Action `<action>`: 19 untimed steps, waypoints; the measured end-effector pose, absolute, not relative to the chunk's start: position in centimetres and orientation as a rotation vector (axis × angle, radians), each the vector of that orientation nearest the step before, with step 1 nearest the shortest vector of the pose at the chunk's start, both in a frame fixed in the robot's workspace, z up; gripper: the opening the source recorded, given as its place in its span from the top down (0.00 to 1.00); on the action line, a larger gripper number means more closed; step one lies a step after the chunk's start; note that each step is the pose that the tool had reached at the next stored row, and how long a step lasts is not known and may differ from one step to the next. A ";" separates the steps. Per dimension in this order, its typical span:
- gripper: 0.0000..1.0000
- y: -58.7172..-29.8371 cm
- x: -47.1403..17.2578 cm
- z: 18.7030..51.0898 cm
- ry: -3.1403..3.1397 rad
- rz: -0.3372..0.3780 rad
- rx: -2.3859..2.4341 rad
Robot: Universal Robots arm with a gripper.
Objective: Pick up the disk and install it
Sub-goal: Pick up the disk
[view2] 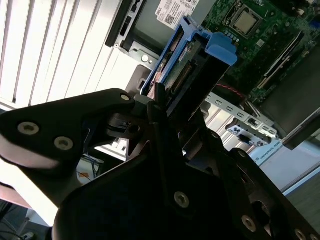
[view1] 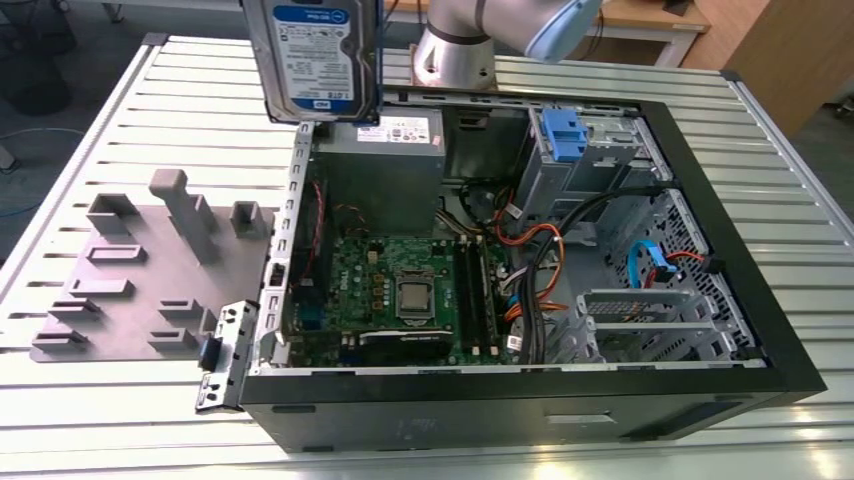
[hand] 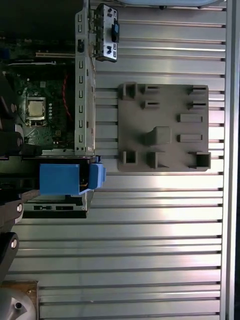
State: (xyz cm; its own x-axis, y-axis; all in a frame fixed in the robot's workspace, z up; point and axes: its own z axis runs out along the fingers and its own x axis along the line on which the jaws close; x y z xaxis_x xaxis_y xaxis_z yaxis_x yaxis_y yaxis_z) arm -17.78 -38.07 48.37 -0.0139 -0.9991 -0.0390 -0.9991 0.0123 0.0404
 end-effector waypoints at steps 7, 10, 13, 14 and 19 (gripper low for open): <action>0.65 -38.1 -15.6 48.3 -2.235 -0.088 2.206; 0.65 -38.1 -14.8 48.3 -2.235 -0.088 2.205; 0.65 -38.1 -13.8 48.3 -2.235 -0.088 2.205; 0.65 -38.1 -12.7 48.3 -2.235 -0.088 2.205; 0.65 -38.0 -11.1 48.3 -2.235 -0.088 2.205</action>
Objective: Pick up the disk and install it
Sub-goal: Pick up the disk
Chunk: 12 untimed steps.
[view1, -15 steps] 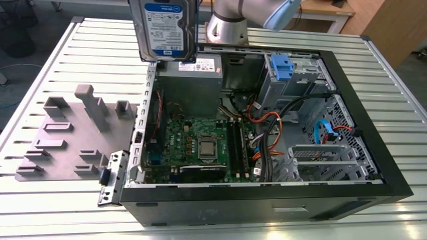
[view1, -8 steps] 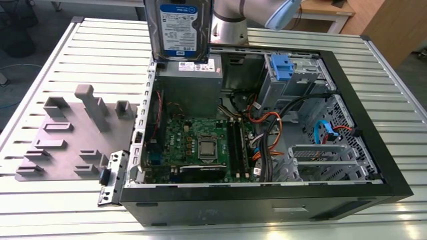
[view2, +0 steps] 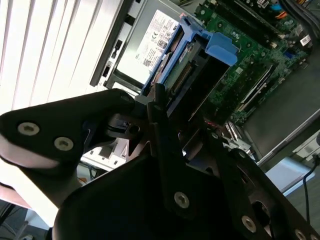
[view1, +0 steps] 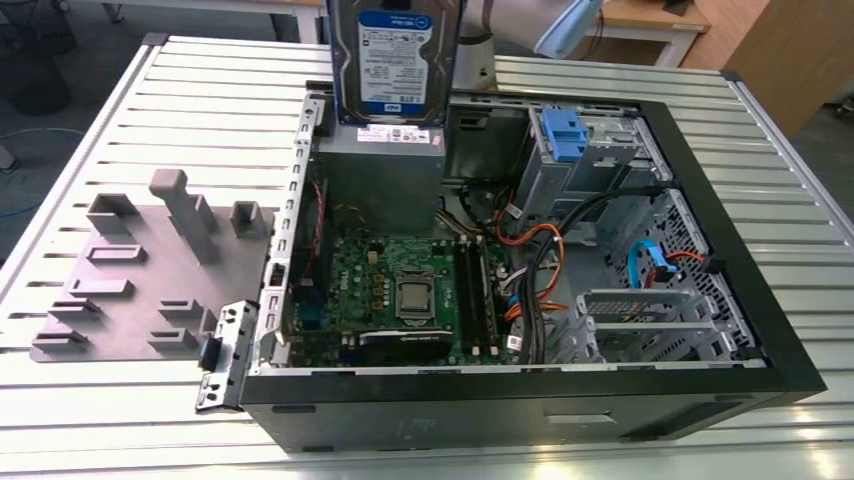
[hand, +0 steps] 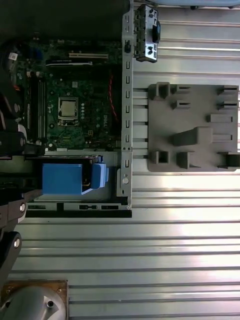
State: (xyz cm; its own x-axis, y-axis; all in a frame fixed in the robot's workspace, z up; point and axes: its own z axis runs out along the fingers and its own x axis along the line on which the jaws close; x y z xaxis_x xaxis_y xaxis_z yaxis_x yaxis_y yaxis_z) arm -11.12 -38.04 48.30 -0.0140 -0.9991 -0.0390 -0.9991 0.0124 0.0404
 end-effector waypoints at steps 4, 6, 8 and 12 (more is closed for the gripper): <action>0.65 -38.0 -9.9 48.3 -2.235 -0.088 2.206; 0.65 -38.0 -9.3 48.3 -2.235 -0.088 2.205; 0.65 -38.0 -8.7 48.3 -2.235 -0.088 2.205; 0.65 -38.0 -7.5 48.3 -2.235 -0.088 2.205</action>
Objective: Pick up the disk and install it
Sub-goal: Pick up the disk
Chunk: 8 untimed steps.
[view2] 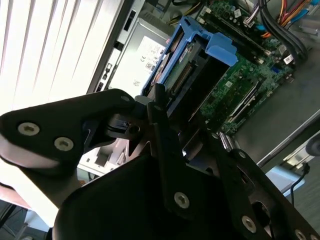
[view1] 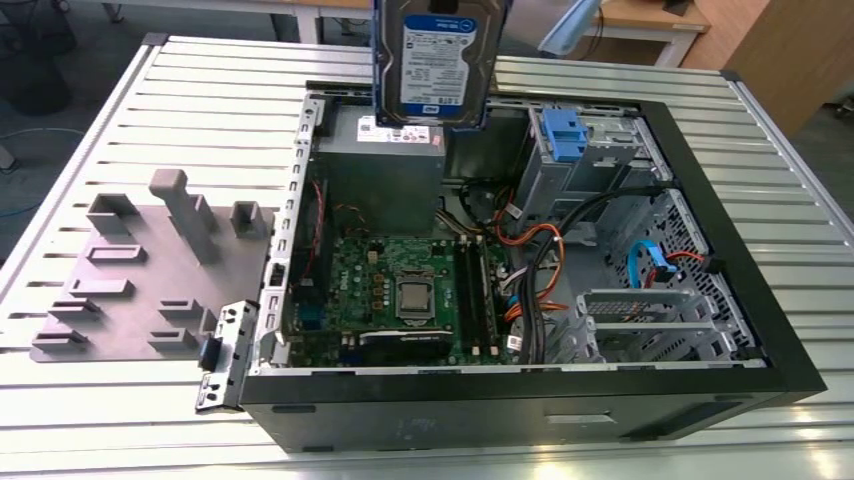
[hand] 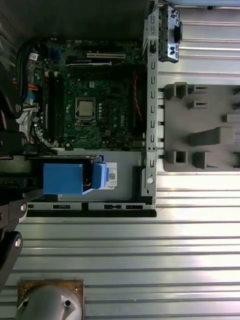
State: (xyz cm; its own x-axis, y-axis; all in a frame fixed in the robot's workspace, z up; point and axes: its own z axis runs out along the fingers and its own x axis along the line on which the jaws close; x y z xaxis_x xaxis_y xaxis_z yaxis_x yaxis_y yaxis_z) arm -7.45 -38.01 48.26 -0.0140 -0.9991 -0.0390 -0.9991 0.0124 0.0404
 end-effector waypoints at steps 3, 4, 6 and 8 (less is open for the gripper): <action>0.65 -38.0 -6.6 48.3 -2.235 -0.088 2.205; 0.65 -38.0 -6.3 48.3 -2.235 -0.088 2.205; 0.65 -38.0 -5.9 48.3 -2.235 -0.088 2.205; 0.65 -38.0 -5.4 48.2 -2.235 -0.088 2.205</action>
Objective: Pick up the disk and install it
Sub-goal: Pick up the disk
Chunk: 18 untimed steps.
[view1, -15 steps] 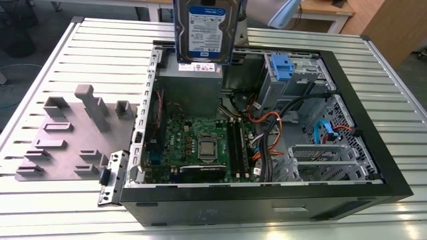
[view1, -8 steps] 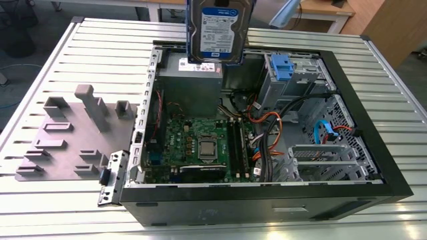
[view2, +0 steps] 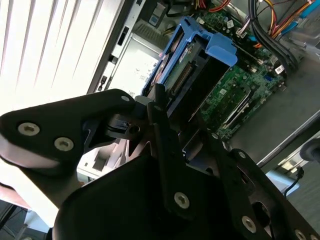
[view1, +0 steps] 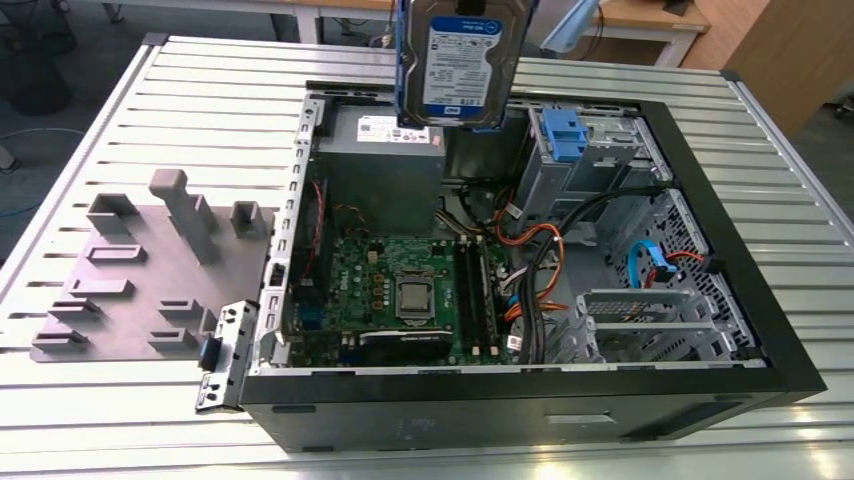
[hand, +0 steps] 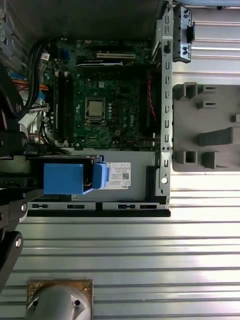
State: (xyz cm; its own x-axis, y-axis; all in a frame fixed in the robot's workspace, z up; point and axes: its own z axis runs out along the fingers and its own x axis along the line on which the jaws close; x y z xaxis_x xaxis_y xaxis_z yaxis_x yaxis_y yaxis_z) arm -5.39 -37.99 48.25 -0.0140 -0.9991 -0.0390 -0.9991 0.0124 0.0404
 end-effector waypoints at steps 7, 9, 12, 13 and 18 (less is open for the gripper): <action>0.65 -38.0 -4.4 48.2 -2.235 -0.088 2.205; 0.65 -38.0 -4.4 48.2 -2.235 -0.088 2.205; 0.65 -38.0 -4.4 48.2 -2.235 -0.088 2.205; 0.65 -38.0 -4.4 48.2 -2.235 -0.088 2.205; 0.65 -38.0 -4.0 48.2 -2.235 -0.088 2.205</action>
State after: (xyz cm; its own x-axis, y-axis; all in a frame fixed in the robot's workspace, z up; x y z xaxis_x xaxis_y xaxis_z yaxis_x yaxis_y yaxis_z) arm -4.04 -37.97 48.24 -0.0140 -0.9991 -0.0391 -0.9991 0.0124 0.0403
